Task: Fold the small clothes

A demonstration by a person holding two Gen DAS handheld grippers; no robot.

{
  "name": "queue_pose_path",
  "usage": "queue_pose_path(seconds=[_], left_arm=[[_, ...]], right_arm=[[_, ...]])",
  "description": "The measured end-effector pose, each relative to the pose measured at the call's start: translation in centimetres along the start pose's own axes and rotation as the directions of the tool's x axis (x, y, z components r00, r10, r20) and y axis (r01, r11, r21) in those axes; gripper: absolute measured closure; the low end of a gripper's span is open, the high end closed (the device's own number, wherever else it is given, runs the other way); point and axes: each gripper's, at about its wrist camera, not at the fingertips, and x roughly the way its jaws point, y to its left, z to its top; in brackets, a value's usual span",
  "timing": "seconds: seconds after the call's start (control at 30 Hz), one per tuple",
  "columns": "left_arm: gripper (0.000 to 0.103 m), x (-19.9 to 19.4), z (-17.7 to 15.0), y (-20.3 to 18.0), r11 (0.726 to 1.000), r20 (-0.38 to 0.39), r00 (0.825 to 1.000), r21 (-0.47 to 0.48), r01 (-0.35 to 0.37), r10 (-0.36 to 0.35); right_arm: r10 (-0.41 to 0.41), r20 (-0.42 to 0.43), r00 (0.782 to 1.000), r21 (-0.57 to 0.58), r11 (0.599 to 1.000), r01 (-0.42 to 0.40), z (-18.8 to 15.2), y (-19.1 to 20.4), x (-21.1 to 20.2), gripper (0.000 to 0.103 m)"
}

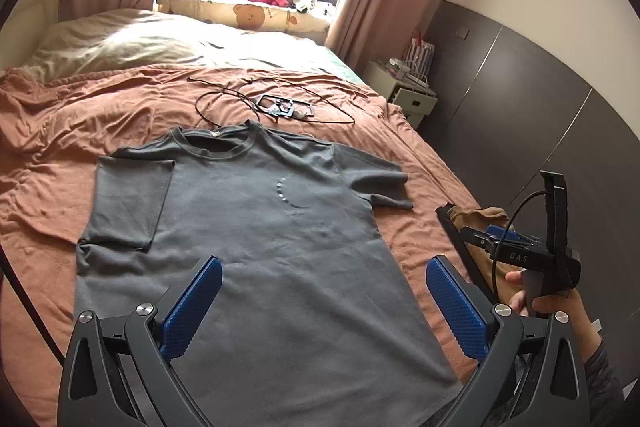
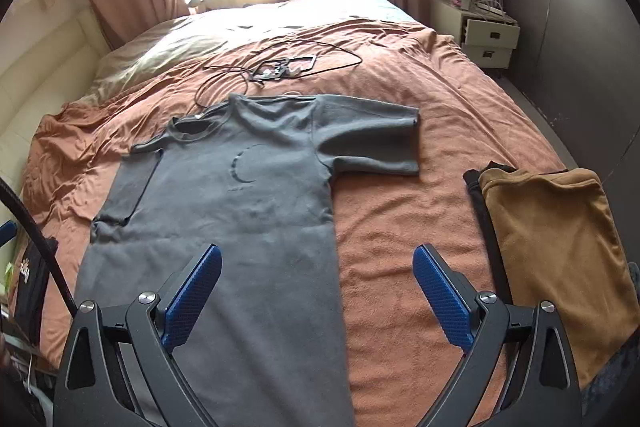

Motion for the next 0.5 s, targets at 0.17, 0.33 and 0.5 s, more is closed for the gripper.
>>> queue_pose_path(seconds=[0.17, 0.33, 0.5], left_arm=[[0.0, 3.7, 0.8, -0.6, 1.0, -0.037, 0.999, 0.016, 0.009, -0.008], [0.001, 7.8, 1.6, -0.8, 0.999, -0.068, 0.997, 0.018, 0.028, -0.027], [0.009, 12.3, 2.3, -0.7, 0.999, -0.102, 0.994, 0.02, 0.049, -0.046]], right_arm=[[0.015, -0.03, 0.999, 0.049, 0.999, -0.013, 1.1, -1.9, 3.2, 0.007], [0.04, -0.044, 0.998, 0.067, 0.997, -0.037, 1.9, -3.6, 6.4, 0.007], [0.083, -0.014, 0.996, 0.117, 0.99, -0.081, 2.4, -6.0, 8.8, 0.007]])
